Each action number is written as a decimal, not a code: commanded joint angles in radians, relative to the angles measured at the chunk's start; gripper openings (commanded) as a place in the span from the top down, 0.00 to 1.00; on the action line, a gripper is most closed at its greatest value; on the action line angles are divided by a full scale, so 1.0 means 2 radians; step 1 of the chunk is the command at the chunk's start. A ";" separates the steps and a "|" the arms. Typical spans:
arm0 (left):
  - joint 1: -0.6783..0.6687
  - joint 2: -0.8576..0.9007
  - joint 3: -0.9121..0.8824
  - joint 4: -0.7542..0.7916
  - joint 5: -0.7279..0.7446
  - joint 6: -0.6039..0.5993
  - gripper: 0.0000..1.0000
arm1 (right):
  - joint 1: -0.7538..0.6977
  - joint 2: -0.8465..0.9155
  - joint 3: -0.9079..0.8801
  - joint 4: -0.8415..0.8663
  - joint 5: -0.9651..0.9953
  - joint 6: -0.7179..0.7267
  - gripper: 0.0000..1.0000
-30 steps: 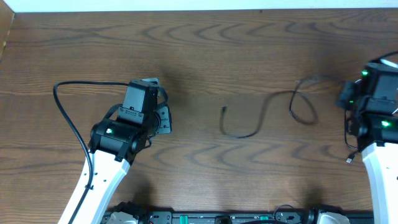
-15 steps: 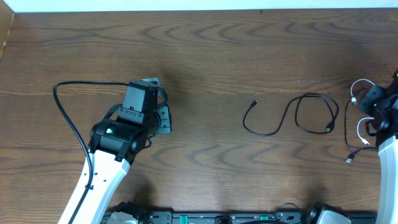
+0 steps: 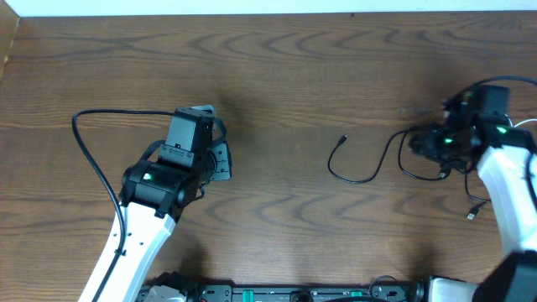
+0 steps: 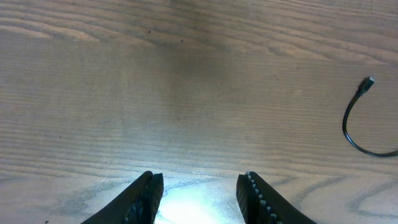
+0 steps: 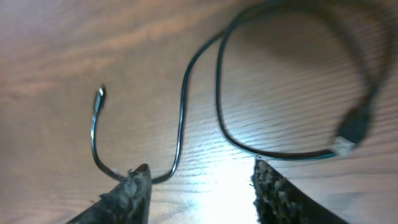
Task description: Untangle cables
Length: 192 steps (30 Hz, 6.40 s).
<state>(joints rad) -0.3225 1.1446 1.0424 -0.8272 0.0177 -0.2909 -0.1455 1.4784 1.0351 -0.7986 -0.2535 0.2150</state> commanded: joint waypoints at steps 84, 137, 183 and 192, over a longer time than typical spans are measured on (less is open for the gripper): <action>0.002 -0.001 0.004 -0.005 -0.001 -0.001 0.56 | 0.064 -0.052 0.045 0.058 0.321 -0.020 0.99; 0.014 0.073 0.004 -0.006 -0.068 -0.001 0.49 | 0.139 0.055 0.054 -0.058 0.053 -0.067 0.21; 0.118 -0.219 -0.069 -0.068 0.023 0.012 0.02 | 0.140 -0.429 -0.154 -0.034 0.052 -0.052 0.01; 0.118 -0.219 -0.069 -0.068 0.023 0.012 0.02 | 0.140 -0.429 -0.154 -0.037 0.052 -0.052 0.01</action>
<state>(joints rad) -0.0914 0.7048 0.9150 -0.9630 0.0551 -0.2798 0.1333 0.6254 0.7372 -0.8707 -0.1417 0.0990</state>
